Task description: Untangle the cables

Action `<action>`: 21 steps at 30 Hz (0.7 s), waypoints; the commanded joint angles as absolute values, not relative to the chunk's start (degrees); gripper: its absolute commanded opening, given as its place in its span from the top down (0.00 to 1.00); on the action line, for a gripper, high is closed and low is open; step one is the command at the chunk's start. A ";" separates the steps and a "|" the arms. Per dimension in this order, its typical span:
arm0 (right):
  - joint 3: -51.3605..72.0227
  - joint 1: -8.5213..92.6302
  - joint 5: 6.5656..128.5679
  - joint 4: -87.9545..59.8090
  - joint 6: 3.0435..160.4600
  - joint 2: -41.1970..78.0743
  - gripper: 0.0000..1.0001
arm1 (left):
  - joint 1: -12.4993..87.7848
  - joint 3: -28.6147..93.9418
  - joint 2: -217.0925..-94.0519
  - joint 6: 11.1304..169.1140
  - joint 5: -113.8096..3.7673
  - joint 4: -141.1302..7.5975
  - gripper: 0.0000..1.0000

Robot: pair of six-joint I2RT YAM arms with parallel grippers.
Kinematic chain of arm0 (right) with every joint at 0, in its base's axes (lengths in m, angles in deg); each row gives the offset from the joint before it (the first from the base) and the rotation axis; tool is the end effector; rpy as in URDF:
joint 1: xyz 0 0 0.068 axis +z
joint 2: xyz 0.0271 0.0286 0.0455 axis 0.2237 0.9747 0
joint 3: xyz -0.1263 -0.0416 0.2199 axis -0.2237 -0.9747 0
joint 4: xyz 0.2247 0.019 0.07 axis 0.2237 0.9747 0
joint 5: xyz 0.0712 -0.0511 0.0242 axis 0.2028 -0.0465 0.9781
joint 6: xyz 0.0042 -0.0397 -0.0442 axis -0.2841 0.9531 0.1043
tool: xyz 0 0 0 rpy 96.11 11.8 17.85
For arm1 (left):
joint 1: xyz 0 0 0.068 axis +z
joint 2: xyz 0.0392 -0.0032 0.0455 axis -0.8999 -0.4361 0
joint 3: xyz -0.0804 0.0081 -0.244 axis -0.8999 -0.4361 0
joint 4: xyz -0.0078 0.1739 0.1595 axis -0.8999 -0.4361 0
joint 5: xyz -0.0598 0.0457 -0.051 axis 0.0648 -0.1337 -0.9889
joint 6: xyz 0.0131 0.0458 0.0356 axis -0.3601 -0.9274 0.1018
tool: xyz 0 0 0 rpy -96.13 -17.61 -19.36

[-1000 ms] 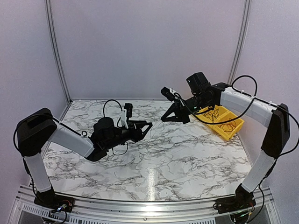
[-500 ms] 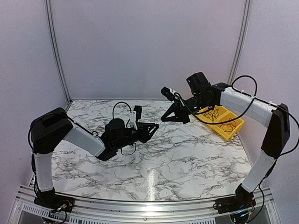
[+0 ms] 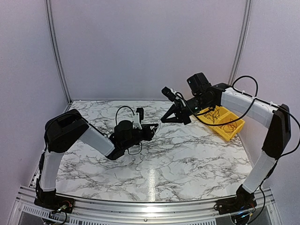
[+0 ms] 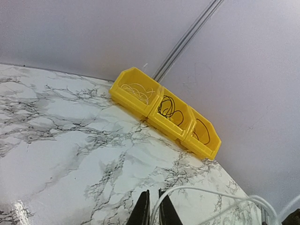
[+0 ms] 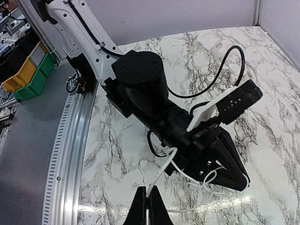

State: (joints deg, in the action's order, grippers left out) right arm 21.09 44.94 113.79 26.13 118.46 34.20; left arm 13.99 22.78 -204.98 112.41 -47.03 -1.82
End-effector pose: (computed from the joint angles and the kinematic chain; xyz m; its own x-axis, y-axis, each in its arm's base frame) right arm 0.2670 0.2085 0.3010 -0.2038 -0.4741 -0.8565 -0.9722 -0.0050 0.2341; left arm 0.2768 -0.3320 0.1605 -0.3876 -0.4053 -0.8279 0.6682 0.4952 -0.5552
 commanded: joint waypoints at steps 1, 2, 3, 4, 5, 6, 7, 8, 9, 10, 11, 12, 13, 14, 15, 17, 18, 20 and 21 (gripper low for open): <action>22.25 45.62 117.51 27.73 119.39 31.64 1.00 | 15.17 24.86 -208.37 115.76 -43.99 -1.42 0.93; 22.42 45.58 118.21 27.96 119.56 31.25 1.00 | 15.36 24.83 -209.08 116.27 -43.60 -1.43 0.94; 22.53 45.57 118.87 28.14 119.62 30.73 1.00 | 15.58 24.75 -209.74 117.04 -43.39 -1.43 0.95; 22.58 45.62 119.62 28.28 119.69 30.14 1.00 | 15.84 24.60 -210.30 117.59 -43.39 -1.42 0.95; 22.54 45.62 120.28 28.35 119.82 29.31 1.00 | 15.99 24.46 -210.84 118.05 -43.41 -1.40 0.96; 22.65 45.62 120.79 28.36 119.97 28.62 1.00 | 16.20 24.21 -211.31 118.41 -43.37 -1.37 0.97; 22.72 45.62 121.30 28.58 120.13 28.20 1.00 | 16.37 23.98 -211.83 118.74 -43.41 -1.39 0.98; 22.88 45.62 121.62 28.84 120.38 27.59 1.00 | 16.50 23.81 -212.21 119.05 -43.36 -1.42 0.99; 23.04 45.62 121.82 28.98 120.57 27.11 1.00 | 16.57 23.59 -212.59 119.21 -43.36 -1.43 0.99; 23.19 45.62 121.99 29.26 120.79 26.76 1.00 | 16.65 23.34 -212.88 119.38 -43.34 -1.40 1.00; 23.47 45.62 122.10 29.80 121.16 26.48 1.00 | 16.74 23.07 -213.07 119.45 -43.32 -1.38 1.00; 23.73 45.60 122.27 30.30 121.60 26.34 1.00 | 16.69 22.85 -213.26 119.54 -43.19 -1.40 1.00; 24.07 45.62 122.39 30.86 121.95 26.19 1.00 | 16.72 22.63 -213.42 119.58 -43.19 -1.39 1.00; 24.31 45.62 122.54 31.29 122.23 26.09 1.00 | 16.74 22.43 -213.49 119.59 -43.10 -1.37 1.00; 24.60 45.62 122.70 31.76 122.57 26.00 1.00 | 16.79 22.18 -213.65 119.69 -43.06 -1.41 1.00; 25.54 45.58 123.52 33.11 123.30 25.83 1.00 | 16.85 21.87 -213.88 119.76 -42.98 -1.39 1.00; 26.24 45.54 123.89 34.01 123.81 25.66 1.00 | 16.86 21.70 -213.99 119.89 -42.91 -1.42 1.00; 28.21 45.54 123.67 36.42 125.27 25.25 1.00 | 16.99 21.51 -214.31 120.14 -42.96 -1.37 1.00; 29.11 45.51 123.09 37.22 125.75 24.84 1.00 | 17.03 21.45 -214.49 120.32 -42.95 -1.40 1.00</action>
